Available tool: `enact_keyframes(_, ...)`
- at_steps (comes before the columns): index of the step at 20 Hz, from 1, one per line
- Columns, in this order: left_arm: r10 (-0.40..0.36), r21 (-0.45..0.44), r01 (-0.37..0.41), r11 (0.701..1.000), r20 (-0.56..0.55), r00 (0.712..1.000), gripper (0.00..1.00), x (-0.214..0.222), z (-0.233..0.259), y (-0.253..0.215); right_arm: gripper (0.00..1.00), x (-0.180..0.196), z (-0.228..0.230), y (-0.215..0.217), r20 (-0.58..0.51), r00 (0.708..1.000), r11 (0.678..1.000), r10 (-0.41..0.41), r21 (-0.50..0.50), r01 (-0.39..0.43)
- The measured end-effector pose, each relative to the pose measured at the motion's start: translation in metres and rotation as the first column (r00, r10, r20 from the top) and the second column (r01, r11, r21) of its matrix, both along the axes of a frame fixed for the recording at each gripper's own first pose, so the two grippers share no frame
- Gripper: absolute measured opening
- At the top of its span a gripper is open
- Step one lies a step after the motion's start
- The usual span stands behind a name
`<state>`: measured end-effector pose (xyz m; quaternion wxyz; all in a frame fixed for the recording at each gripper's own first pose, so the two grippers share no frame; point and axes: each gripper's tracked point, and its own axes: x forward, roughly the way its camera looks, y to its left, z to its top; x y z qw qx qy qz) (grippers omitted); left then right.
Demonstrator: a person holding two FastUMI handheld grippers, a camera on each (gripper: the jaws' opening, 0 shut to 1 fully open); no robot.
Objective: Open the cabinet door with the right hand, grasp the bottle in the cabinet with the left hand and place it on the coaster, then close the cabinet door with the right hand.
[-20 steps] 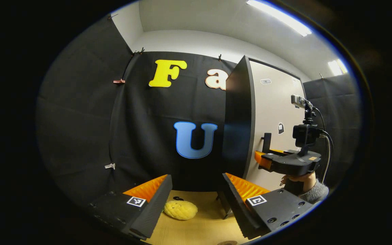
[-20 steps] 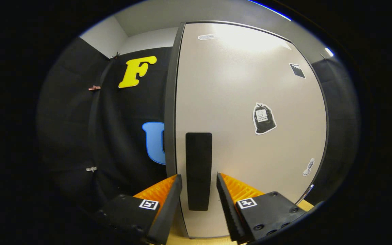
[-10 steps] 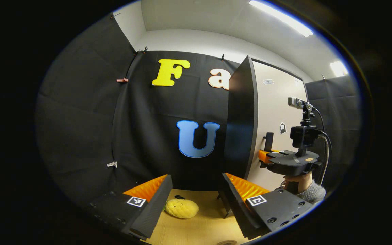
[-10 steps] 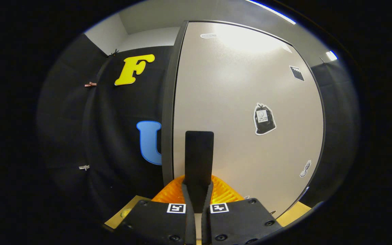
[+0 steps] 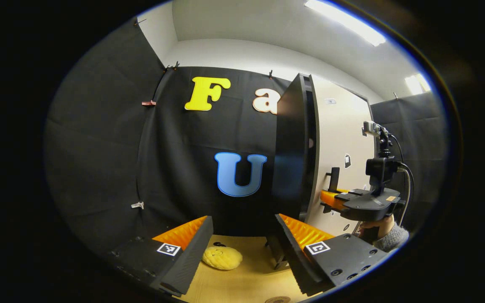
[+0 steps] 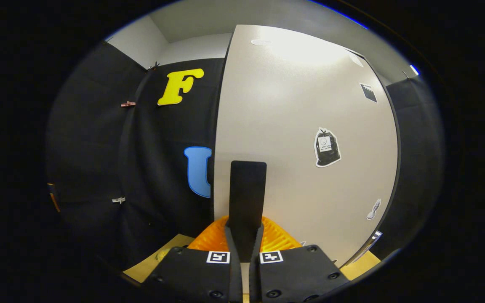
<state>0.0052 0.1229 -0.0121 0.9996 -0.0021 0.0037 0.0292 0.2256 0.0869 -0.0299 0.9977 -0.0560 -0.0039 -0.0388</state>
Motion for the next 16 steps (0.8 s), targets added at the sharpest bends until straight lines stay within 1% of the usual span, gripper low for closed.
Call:
enact_keyframes(4, -0.015, 0.015, 0.015, 1.0, 0.0, 1.0, 0.92, 0.002, 0.002, 0.0, 0.11, -0.018, 0.003, 0.003, -0.012, 0.999, 0.999, 0.037, -0.006, -0.037)
enact_keyframes(8, -0.048, 0.026, 0.048, 0.999, 0.006, 0.999, 0.92, 0.001, 0.005, -0.016, 0.11, -0.038, 0.007, 0.0, -0.022, 0.998, 0.998, 0.063, 0.0, -0.063)
enact_keyframes(11, -0.09, 0.036, 0.089, 0.995, 0.015, 0.996, 0.92, -0.004, 0.006, -0.033, 0.11, -0.054, 0.009, -0.005, -0.03, 0.998, 0.998, 0.055, -0.002, -0.055)
enact_keyframes(14, -0.149, 0.04, 0.148, 0.988, 0.021, 0.989, 0.92, -0.006, 0.008, -0.055, 0.11, -0.081, 0.009, -0.016, -0.038, 0.999, 0.999, 0.032, 0.002, -0.032)
enact_keyframes(16, -0.188, 0.04, 0.187, 0.981, 0.021, 0.982, 0.92, -0.015, 0.003, -0.071, 0.11, -0.096, 0.012, -0.023, -0.037, 0.999, 1.0, 0.009, 0.0, -0.009)
